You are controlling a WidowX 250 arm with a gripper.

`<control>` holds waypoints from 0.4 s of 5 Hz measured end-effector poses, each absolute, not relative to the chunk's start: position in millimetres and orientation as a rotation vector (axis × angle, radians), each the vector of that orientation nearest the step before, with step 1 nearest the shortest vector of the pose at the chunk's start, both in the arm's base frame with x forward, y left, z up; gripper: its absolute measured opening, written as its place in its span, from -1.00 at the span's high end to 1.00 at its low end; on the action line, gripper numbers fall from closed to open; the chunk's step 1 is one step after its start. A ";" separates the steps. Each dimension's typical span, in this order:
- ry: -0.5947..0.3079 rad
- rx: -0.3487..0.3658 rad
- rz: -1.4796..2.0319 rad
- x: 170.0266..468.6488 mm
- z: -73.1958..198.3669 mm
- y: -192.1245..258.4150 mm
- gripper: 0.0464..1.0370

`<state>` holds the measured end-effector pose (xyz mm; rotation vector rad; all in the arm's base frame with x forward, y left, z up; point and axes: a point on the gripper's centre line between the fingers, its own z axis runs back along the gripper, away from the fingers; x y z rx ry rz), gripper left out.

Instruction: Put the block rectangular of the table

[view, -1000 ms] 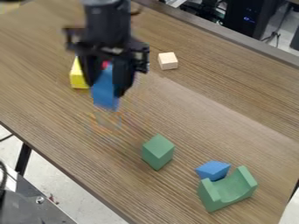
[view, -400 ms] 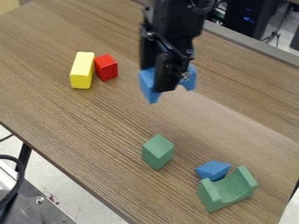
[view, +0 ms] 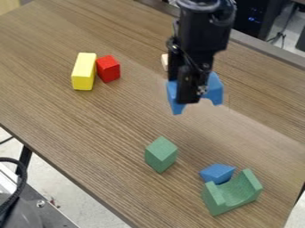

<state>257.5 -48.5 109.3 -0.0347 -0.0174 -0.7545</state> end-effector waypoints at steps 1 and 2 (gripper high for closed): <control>-0.009 -0.014 -0.822 260.5 105.4 -61.4 -0.03; 0.004 -0.006 -0.867 262.7 96.1 -71.0 -0.03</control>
